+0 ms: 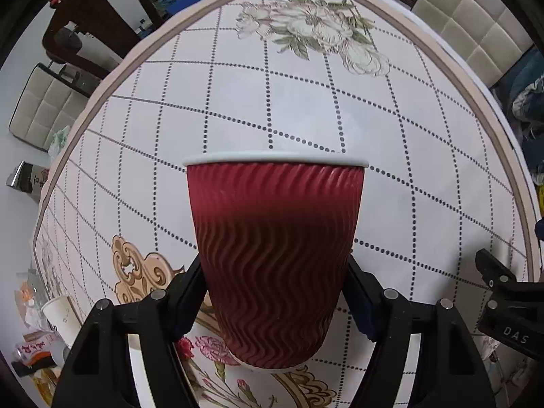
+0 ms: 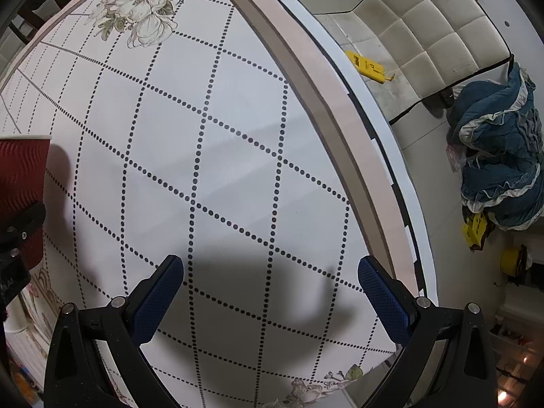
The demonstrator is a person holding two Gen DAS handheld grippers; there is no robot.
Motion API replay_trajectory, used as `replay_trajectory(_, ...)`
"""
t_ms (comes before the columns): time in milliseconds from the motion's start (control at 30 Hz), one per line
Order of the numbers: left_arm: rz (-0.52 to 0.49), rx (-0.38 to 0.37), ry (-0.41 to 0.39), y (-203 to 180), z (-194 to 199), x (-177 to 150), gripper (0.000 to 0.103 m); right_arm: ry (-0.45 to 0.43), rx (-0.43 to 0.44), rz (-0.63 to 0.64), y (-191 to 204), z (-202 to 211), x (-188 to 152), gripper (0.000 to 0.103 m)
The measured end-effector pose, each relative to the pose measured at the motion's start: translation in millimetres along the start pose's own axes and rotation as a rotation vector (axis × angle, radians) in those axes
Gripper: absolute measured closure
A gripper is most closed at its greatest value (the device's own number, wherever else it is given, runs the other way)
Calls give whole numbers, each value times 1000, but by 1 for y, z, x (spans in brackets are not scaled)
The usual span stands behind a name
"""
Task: Flip cup upright
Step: 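Lift the red cup with the left tool and rotate it rim-up, then lower the upright red cup onto the cloth and open the left tool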
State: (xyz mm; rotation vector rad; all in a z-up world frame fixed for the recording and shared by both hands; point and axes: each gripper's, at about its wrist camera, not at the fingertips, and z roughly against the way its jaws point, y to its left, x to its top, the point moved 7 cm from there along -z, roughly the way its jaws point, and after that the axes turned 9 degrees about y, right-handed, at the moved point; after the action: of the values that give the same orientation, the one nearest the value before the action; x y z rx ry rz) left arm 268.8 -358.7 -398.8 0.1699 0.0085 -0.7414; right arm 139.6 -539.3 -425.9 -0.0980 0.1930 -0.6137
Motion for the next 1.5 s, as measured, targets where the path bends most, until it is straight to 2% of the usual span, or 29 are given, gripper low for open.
replay_trajectory(333, 123, -54, -58, 19, 50, -43, 32, -51, 9, 20, 12, 33, -32, 0)
replay_trajectory(567, 268, -94, -85, 59, 71, -110, 32, -95, 8, 63, 36, 60, -80, 0)
replay_trajectory(733, 370, -122, -88, 81, 74, -177, 32, -110, 0, 109, 59, 68, -124, 0)
replay_trajectory(867, 470, -170, -61, 99, 60, -232, 32, -112, -19, 153, 76, 66, -152, 0)
replay_trajectory(1067, 600, -277, 49, 106, 13, -283, 32, -93, -49, 199, 100, 44, -175, 0)
replay_trajectory(1167, 668, -336, 100, 106, -11, -296, 32, -82, -68, 217, 108, 32, -186, 0)
replay_trajectory(1267, 712, -360, 117, 107, -30, -301, 32, -71, -80, 221, 110, 22, -191, 0)
replay_trajectory(1500, 709, -367, 152, 98, -59, -302, 30, -46, -103, 218, 107, 8, -196, 0)
